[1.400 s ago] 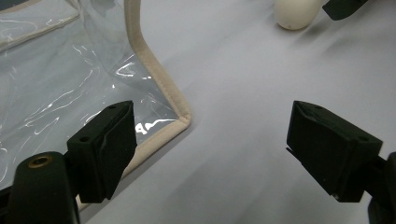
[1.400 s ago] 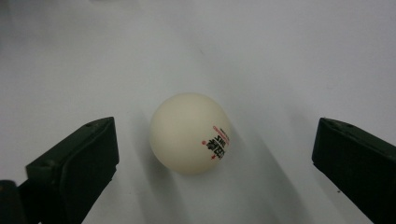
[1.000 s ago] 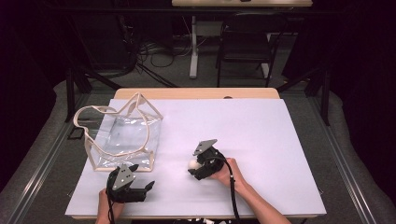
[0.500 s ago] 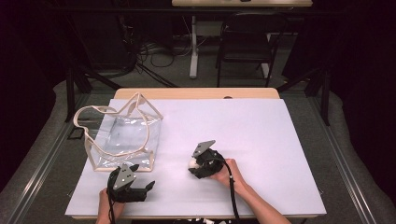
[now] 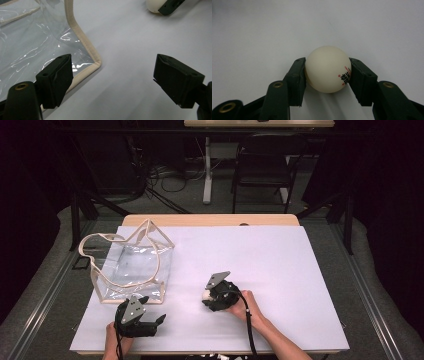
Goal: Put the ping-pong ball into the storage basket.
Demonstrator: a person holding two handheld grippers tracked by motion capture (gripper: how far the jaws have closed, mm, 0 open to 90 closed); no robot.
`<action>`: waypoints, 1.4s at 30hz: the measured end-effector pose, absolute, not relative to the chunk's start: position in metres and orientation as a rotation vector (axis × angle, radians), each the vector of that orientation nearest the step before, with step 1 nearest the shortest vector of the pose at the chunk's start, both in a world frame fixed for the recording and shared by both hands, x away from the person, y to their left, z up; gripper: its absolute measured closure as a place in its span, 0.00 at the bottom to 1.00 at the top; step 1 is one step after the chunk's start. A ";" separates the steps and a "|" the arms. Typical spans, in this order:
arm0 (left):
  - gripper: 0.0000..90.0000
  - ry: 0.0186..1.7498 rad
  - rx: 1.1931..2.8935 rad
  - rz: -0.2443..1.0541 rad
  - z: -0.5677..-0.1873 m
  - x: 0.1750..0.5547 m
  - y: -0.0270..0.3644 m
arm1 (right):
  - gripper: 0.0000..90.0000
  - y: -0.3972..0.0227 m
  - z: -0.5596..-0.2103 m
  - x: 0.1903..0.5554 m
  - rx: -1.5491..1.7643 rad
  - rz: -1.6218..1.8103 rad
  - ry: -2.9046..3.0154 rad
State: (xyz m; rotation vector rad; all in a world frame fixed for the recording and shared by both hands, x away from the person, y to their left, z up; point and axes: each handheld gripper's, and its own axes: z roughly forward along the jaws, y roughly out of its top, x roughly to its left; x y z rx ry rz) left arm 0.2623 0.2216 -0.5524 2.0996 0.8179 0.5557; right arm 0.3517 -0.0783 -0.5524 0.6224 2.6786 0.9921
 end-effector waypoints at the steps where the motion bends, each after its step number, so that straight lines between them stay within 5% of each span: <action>1: 0.18 0.817 2.098 0.556 -0.552 0.262 0.222 | 0.56 -0.079 -0.552 0.352 0.618 0.989 2.676; 42: 0.18 0.813 2.096 0.547 -0.553 0.262 0.220 | 0.56 -0.085 -0.526 0.348 0.610 1.021 2.627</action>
